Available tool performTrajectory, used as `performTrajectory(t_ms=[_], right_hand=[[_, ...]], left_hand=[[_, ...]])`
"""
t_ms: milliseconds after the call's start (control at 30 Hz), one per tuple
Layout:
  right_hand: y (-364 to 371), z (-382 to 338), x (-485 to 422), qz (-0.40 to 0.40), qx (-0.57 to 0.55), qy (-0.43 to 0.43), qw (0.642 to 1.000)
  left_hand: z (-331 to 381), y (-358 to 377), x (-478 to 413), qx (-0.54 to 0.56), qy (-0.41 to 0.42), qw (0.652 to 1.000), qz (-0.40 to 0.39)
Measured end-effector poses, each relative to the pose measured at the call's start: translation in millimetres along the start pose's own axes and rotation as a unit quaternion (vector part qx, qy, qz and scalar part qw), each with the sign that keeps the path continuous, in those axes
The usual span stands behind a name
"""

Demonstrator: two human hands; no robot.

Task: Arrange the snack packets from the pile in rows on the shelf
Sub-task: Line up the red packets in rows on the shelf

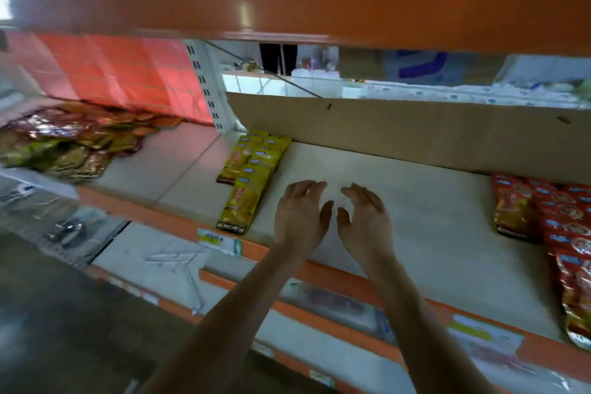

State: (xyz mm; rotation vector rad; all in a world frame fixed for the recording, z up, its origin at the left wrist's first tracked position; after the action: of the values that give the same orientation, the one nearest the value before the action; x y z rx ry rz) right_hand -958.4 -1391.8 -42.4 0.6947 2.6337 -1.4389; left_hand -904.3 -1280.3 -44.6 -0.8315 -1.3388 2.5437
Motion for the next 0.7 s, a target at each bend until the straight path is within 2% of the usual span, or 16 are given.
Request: performTrajectory(t_ms=[333, 500, 700], right_hand=[[111.4, -150.6, 11.8, -0.036, -0.043, -0.073, 0.996], [160.6, -204.5, 15.5, -0.064, -0.046, -0.135, 0.988], [204.6, -260.6, 0.5, -0.110, -0.060, -0.154, 0.980]], left_hand=[[-159.5, -103.9, 46.8, -0.025, -0.101, 0.993, 0.059], [-215.8, -144.1, 59.7, -0.039, -0.168, 0.981, 0.084], [-273.7, -176.2, 58.2, -0.045, -0.234, 0.966, 0.095]])
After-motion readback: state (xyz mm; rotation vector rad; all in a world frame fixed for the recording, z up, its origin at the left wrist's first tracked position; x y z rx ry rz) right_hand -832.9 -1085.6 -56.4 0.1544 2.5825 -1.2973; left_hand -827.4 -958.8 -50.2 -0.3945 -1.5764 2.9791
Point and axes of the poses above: each hand's wrist, its own x-axis away from the middle knuckle, its own y-axis out of the palm, z = x × y, the point moved 3 cm from there along -x, towards the middle knuckle, and after that the axes turned 4 degrees about x, right-handed, at the moved point
